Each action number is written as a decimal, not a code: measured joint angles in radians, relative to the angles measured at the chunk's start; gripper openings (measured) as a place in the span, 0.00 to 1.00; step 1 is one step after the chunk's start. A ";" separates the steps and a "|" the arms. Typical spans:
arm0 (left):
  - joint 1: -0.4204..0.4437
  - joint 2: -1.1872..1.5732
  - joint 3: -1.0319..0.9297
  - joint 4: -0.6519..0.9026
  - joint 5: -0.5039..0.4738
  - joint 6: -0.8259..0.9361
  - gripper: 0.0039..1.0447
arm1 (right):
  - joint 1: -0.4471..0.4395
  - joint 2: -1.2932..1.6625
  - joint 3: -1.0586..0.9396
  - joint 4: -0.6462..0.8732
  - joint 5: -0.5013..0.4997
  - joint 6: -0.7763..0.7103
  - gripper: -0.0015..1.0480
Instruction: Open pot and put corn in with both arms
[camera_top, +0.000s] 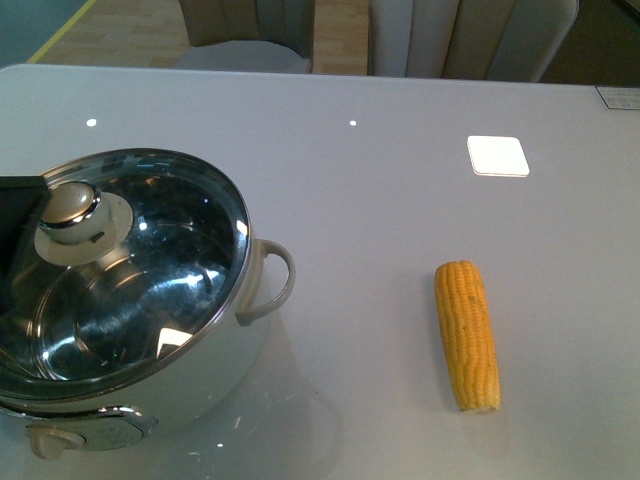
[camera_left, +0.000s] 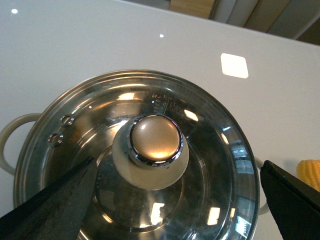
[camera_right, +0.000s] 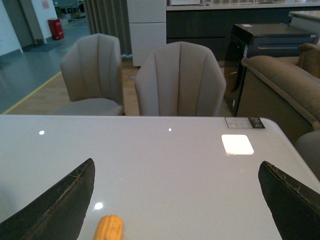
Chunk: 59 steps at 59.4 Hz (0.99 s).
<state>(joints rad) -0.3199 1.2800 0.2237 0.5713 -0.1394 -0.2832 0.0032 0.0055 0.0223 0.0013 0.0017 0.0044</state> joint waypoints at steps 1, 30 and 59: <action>0.000 0.016 0.003 0.011 0.000 0.002 0.94 | 0.000 0.000 0.000 0.000 0.000 0.000 0.92; 0.063 0.460 0.112 0.332 0.013 0.126 0.94 | 0.000 0.000 0.000 0.000 0.000 0.000 0.92; 0.087 0.681 0.164 0.545 0.032 0.206 0.84 | 0.000 0.000 0.000 0.000 0.000 0.000 0.92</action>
<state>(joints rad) -0.2329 1.9610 0.3874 1.1160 -0.1078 -0.0769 0.0032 0.0055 0.0223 0.0013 0.0017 0.0048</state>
